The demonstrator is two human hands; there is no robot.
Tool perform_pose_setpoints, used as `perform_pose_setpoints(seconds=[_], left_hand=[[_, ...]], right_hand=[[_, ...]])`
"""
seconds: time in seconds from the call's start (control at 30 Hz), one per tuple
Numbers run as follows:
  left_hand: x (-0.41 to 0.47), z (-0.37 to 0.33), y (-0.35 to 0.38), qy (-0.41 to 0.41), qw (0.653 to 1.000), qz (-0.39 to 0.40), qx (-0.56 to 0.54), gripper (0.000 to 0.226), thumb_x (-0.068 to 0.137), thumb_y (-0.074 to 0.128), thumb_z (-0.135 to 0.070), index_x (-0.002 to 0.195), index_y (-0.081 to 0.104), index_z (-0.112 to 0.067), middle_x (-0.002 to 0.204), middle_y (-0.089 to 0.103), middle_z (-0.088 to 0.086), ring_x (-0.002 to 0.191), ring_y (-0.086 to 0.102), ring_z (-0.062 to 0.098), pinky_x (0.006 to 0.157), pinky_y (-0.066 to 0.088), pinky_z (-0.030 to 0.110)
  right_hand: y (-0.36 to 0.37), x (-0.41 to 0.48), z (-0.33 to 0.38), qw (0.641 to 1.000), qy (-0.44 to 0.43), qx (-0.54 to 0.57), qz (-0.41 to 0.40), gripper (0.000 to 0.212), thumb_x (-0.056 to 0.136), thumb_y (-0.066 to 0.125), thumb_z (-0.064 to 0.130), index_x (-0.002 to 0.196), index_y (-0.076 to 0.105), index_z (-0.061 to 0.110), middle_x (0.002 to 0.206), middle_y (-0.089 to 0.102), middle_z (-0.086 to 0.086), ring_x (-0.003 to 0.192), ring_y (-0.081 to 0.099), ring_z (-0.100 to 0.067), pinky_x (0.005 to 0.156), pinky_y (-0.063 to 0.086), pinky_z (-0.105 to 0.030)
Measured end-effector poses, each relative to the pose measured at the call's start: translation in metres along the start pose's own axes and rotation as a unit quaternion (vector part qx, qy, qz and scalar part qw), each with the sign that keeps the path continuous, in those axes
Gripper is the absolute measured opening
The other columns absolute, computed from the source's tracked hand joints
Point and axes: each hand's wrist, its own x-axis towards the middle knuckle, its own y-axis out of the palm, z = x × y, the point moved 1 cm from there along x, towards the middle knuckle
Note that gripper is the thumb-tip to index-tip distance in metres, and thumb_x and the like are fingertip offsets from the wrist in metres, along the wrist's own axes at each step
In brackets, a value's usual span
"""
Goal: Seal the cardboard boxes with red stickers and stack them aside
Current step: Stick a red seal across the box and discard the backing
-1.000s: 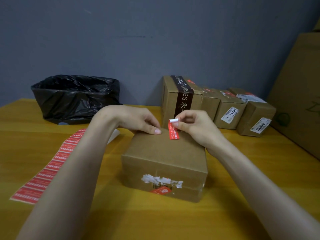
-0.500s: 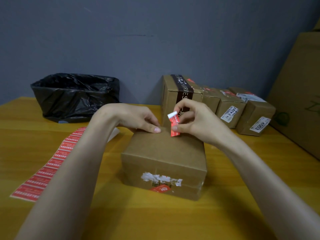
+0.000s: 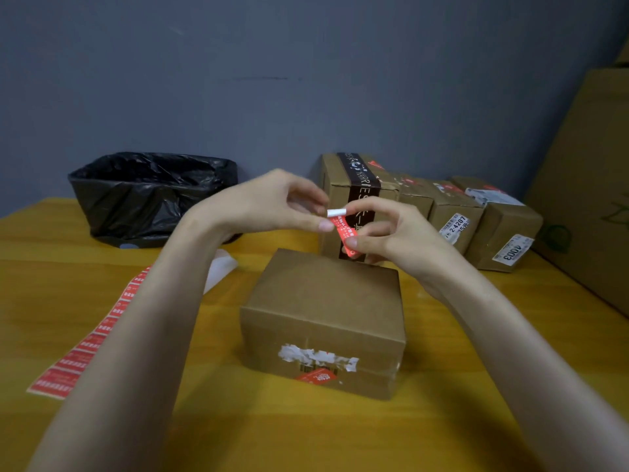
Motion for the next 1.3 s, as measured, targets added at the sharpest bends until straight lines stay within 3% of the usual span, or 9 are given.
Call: perform_pose_setpoints(seconds=[0.23, 0.37, 0.5, 0.57, 0.67, 0.73, 0.9, 1.0, 1.3], left_hand=[[0.006, -0.015, 0.009, 0.037, 0.992, -0.122, 0.014, 0.014, 0.073, 0.078, -0.016, 0.084, 0.069, -0.014, 0.079, 0.071, 0.001, 0.073, 0.066, 0.008, 0.085, 0.054, 0.032], [0.004, -0.013, 0.007, 0.026, 0.99, -0.133, -0.05, 0.011, 0.077, 0.074, -0.008, 0.087, 0.069, -0.007, 0.081, 0.071, 0.011, 0.072, 0.066, 0.012, 0.078, 0.055, 0.025], [0.001, -0.01, 0.004, -0.003, 0.984, -0.096, -0.149, 0.011, 0.079, 0.07, -0.002, 0.089, 0.065, -0.001, 0.072, 0.071, 0.008, 0.063, 0.065, 0.008, 0.065, 0.054, 0.018], [0.0, -0.007, 0.001, -0.018, 0.977, -0.081, -0.196, 0.008, 0.078, 0.07, -0.003, 0.083, 0.063, -0.004, 0.064, 0.07, 0.003, 0.06, 0.065, 0.007, 0.063, 0.054, 0.018], [0.0, -0.005, 0.0, -0.03, 0.963, -0.058, -0.263, 0.008, 0.077, 0.069, -0.006, 0.076, 0.061, -0.007, 0.06, 0.068, 0.001, 0.059, 0.064, 0.006, 0.06, 0.054, 0.016], [-0.001, -0.004, 0.0, -0.037, 0.953, -0.042, -0.296, 0.008, 0.075, 0.07, -0.01, 0.076, 0.062, -0.008, 0.062, 0.068, 0.002, 0.059, 0.065, 0.006, 0.06, 0.054, 0.016], [-0.003, -0.002, -0.001, -0.04, 0.951, -0.004, -0.307, 0.016, 0.066, 0.072, -0.019, 0.076, 0.064, -0.009, 0.062, 0.066, 0.002, 0.059, 0.063, 0.006, 0.06, 0.053, 0.016], [-0.002, -0.001, -0.001, -0.038, 0.959, 0.008, -0.282, 0.007, 0.074, 0.071, -0.014, 0.075, 0.065, -0.01, 0.063, 0.066, 0.001, 0.058, 0.061, 0.005, 0.058, 0.051, 0.015], [-0.006, 0.001, -0.008, -0.005, 0.971, -0.035, -0.237, 0.005, 0.08, 0.069, -0.013, 0.075, 0.069, -0.015, 0.084, 0.067, 0.005, 0.077, 0.059, 0.006, 0.064, 0.045, 0.019]], right_hand=[[0.002, 0.0, 0.003, 0.998, -0.041, -0.043, -0.016, 0.034, 0.08, 0.07, 0.006, 0.098, 0.061, 0.034, 0.063, 0.068, 0.004, 0.072, 0.064, -0.014, 0.07, 0.049, -0.029], [0.005, 0.001, 0.003, 0.995, -0.066, -0.067, -0.038, 0.047, 0.078, 0.071, 0.004, 0.114, 0.059, 0.032, 0.06, 0.067, 0.007, 0.07, 0.065, -0.006, 0.076, 0.047, -0.024], [0.003, 0.0, 0.005, 0.994, -0.054, -0.082, -0.053, 0.079, 0.074, 0.075, 0.004, 0.138, 0.037, 0.032, 0.066, 0.07, 0.002, 0.072, 0.065, -0.007, 0.078, 0.049, -0.02], [0.002, 0.0, 0.006, 0.993, -0.035, -0.091, -0.073, 0.06, 0.073, 0.077, 0.009, 0.124, 0.049, 0.025, 0.07, 0.071, 0.003, 0.073, 0.065, -0.007, 0.075, 0.048, -0.023], [0.003, 0.0, 0.008, 0.991, -0.053, -0.077, -0.091, 0.018, 0.074, 0.076, 0.01, 0.081, 0.064, 0.02, 0.069, 0.072, 0.003, 0.072, 0.068, -0.009, 0.077, 0.054, -0.033], [0.005, 0.0, 0.009, 0.99, -0.077, -0.058, -0.102, 0.016, 0.075, 0.075, 0.008, 0.07, 0.064, 0.02, 0.068, 0.07, 0.004, 0.07, 0.068, -0.008, 0.073, 0.053, -0.031], [0.007, 0.005, 0.017, 0.989, -0.113, -0.019, -0.089, 0.017, 0.075, 0.072, -0.001, 0.071, 0.065, 0.014, 0.073, 0.066, 0.004, 0.072, 0.062, -0.006, 0.073, 0.05, -0.026], [0.01, 0.008, 0.021, 0.991, -0.114, -0.032, -0.067, 0.012, 0.075, 0.073, 0.004, 0.071, 0.065, 0.011, 0.075, 0.066, -0.002, 0.072, 0.061, -0.008, 0.076, 0.051, -0.03], [0.02, 0.015, 0.028, 0.984, -0.107, 0.036, -0.138, 0.013, 0.068, 0.079, 0.011, 0.067, 0.067, 0.007, 0.068, 0.07, -0.006, 0.066, 0.067, -0.013, 0.072, 0.055, -0.027]])
